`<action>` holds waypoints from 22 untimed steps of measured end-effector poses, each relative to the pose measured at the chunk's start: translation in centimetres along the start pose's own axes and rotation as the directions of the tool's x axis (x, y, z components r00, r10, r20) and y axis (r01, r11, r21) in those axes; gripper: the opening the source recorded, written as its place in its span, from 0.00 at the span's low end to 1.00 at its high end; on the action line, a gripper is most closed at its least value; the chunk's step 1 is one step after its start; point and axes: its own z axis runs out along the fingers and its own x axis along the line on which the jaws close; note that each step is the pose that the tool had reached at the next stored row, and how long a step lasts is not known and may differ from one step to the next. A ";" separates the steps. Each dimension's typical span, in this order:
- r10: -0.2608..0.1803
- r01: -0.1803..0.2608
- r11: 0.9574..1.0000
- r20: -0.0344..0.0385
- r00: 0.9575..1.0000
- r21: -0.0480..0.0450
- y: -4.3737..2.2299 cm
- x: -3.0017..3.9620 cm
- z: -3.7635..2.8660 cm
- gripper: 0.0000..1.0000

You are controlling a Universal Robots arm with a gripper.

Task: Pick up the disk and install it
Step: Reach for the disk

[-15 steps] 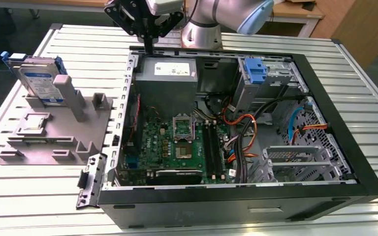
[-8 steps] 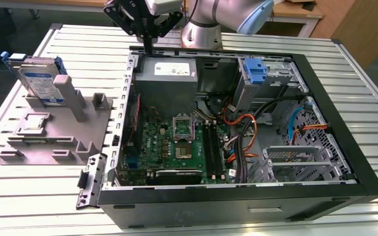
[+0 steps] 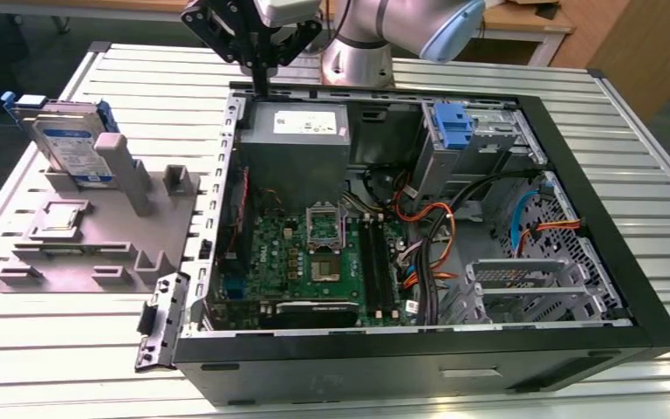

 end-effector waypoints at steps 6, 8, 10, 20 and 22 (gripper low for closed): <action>0.000 0.000 1.000 0.000 1.000 0.000 0.00 0.15 0.00 0.10; 0.000 0.000 1.000 0.000 1.000 0.000 -0.01 0.30 -0.01 0.10; 0.000 0.000 1.000 0.000 1.000 0.000 -0.01 0.44 -0.01 0.10; 0.000 0.000 1.000 0.000 1.000 0.000 0.25 1.05 -0.01 0.10; 0.000 0.000 1.000 0.000 1.000 0.000 0.24 1.22 -0.01 0.10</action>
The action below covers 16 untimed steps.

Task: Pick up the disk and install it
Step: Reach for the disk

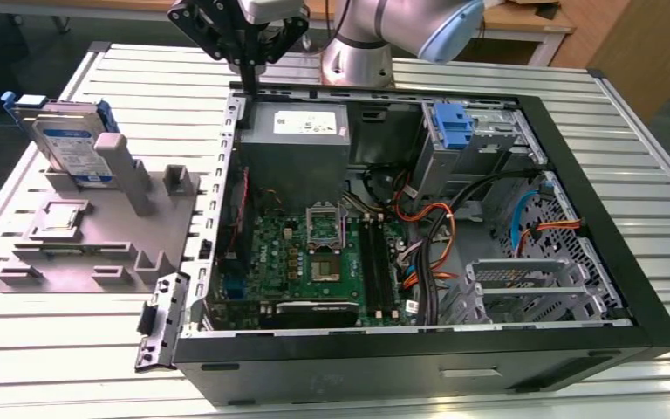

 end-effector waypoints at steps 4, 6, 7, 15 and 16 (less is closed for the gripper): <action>0.000 0.000 1.000 0.000 1.000 0.000 -0.01 0.18 -0.01 0.10; 0.000 0.000 1.000 0.000 1.000 0.000 -0.02 0.25 -0.01 0.10; 0.000 0.000 1.000 0.000 1.000 0.000 -0.03 0.31 -0.01 0.10; 0.000 0.000 1.000 0.000 1.000 0.000 -0.02 0.63 -0.02 0.10; 0.000 0.000 1.000 0.000 1.000 0.000 -0.01 0.64 -0.02 0.10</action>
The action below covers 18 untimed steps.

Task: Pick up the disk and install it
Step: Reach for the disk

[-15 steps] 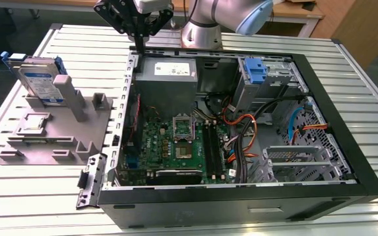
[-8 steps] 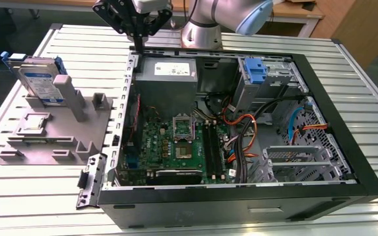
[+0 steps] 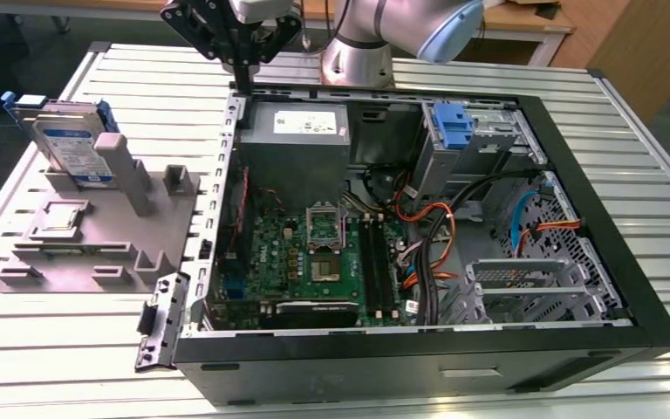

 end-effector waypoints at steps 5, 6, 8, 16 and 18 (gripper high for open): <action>0.000 0.000 1.000 0.000 1.000 0.000 0.08 0.02 0.00 0.10; 0.000 0.000 1.000 0.000 1.000 0.000 0.08 0.03 0.00 0.10; 0.000 0.000 1.000 0.000 1.000 0.000 0.08 0.08 0.00 0.10; 0.000 0.000 1.000 0.000 1.000 0.000 0.04 0.56 0.00 0.10; 0.000 0.000 1.000 0.000 1.000 0.000 0.04 0.57 -0.01 0.10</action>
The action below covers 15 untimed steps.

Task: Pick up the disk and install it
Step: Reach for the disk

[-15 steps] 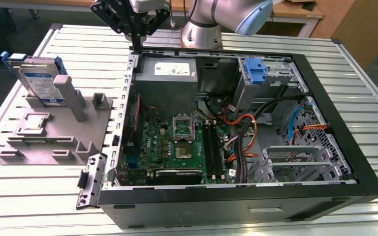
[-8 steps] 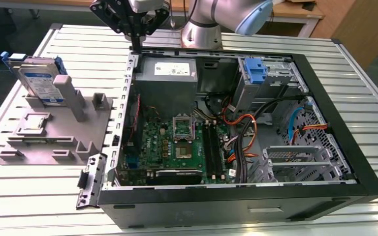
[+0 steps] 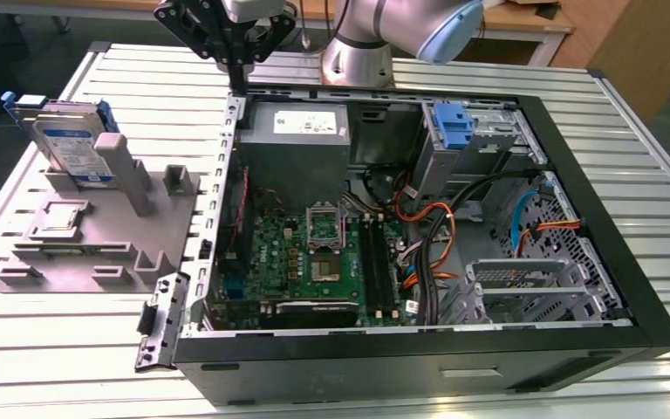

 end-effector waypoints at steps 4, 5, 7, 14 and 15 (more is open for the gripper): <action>0.000 0.000 1.000 0.000 1.000 0.000 -0.01 0.11 0.00 0.10; 0.000 0.000 1.000 0.000 1.000 0.000 -0.01 0.13 0.00 0.10; 0.000 0.000 1.000 0.000 1.000 0.000 -0.01 0.19 -0.01 0.10; 0.000 0.000 1.000 0.000 1.000 0.000 -0.03 0.43 -0.01 0.10; 0.000 0.000 1.000 0.000 1.000 0.000 -0.04 0.47 -0.01 0.10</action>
